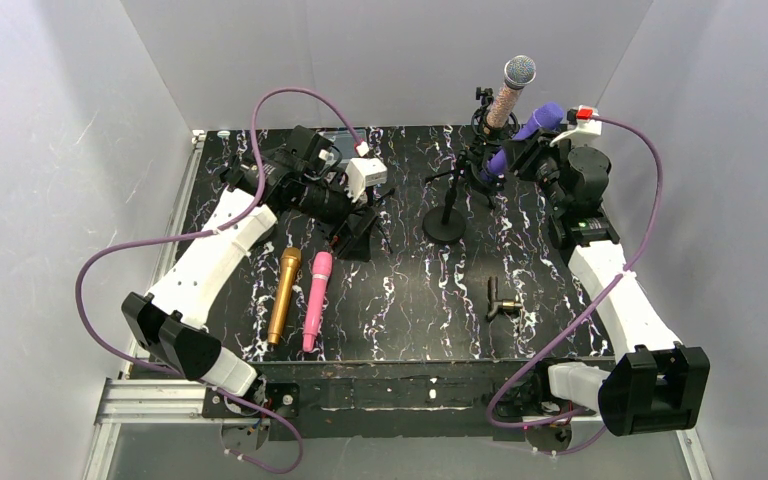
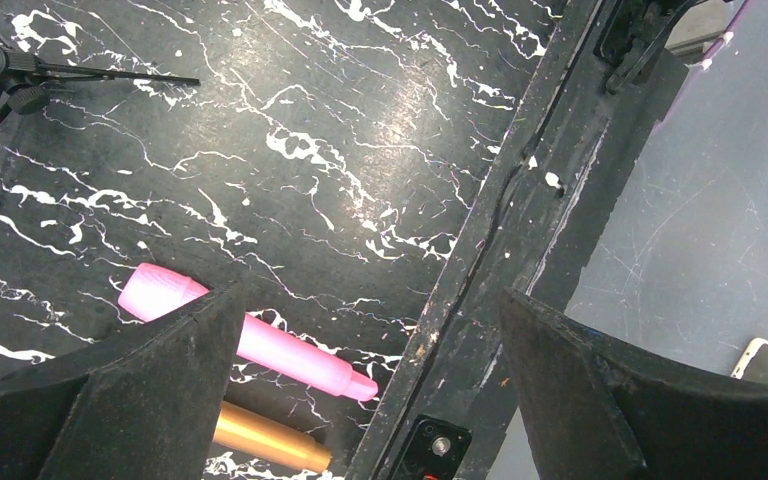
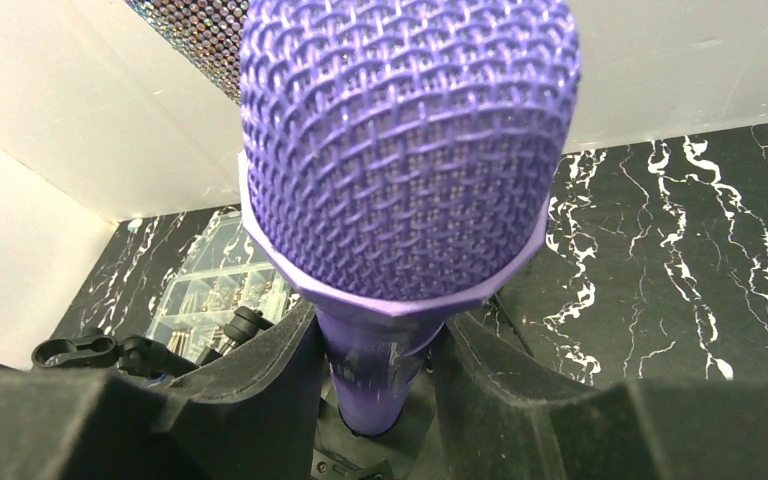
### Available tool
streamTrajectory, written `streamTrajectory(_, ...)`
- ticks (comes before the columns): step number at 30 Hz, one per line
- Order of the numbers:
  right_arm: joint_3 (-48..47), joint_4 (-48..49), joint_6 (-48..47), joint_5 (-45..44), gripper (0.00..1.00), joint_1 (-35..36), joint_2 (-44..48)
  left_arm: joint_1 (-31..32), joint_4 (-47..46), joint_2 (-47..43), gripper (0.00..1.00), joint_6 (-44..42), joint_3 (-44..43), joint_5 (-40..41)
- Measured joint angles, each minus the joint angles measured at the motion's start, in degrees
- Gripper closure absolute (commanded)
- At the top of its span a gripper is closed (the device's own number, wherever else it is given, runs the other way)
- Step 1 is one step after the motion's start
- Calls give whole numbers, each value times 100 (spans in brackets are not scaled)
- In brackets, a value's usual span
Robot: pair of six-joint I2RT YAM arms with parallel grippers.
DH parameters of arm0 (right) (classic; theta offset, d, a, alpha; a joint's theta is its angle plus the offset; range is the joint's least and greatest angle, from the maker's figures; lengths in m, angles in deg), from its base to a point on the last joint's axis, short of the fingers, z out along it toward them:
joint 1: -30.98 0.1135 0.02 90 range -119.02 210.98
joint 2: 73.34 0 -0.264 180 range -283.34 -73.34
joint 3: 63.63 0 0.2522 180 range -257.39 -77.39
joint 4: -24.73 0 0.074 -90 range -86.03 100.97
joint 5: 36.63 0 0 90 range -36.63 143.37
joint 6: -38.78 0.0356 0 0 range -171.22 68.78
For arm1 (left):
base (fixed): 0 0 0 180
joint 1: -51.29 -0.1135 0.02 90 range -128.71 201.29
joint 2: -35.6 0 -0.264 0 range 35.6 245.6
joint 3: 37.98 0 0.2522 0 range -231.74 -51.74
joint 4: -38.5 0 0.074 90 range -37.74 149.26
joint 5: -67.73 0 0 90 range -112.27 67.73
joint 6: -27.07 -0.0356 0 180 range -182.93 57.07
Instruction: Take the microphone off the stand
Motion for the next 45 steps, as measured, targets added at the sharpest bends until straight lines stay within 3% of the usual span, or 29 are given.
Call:
streamTrajectory(2,-2,17,11,59,99,-2,-13,0,0,-11,2,-20,31,-2)
streamTrajectory(32,-4,138,-162,994,99,-173,2,31,50,20,2,-68,-13,-92)
streamTrajectory(45,0,645,-114,1661,99,-461,-11,37,39,9,2,-90,70,-98)
